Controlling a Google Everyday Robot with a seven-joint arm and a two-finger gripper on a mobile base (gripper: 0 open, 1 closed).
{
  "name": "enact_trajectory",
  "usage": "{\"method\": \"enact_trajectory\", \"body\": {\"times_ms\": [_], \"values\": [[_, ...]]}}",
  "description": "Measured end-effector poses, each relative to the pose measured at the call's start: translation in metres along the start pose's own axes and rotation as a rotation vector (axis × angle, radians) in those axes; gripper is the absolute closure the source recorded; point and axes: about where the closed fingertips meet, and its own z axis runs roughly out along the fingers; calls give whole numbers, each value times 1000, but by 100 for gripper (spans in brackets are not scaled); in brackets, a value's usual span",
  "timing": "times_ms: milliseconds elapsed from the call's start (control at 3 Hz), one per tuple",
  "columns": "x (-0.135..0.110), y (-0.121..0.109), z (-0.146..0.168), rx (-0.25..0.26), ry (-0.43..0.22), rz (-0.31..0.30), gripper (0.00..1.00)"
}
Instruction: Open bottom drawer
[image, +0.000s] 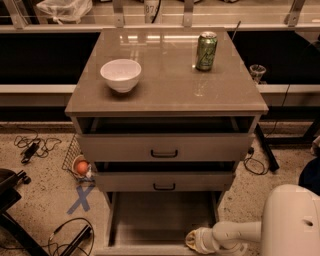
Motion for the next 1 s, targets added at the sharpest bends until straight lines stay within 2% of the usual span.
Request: {"method": "enact_trajectory", "body": {"times_ms": [333,667,1000], "values": [[2,20,0,-26,15,14,100],[2,20,-1,-26,15,14,100],[1,21,0,-29,13,14,74]]}}
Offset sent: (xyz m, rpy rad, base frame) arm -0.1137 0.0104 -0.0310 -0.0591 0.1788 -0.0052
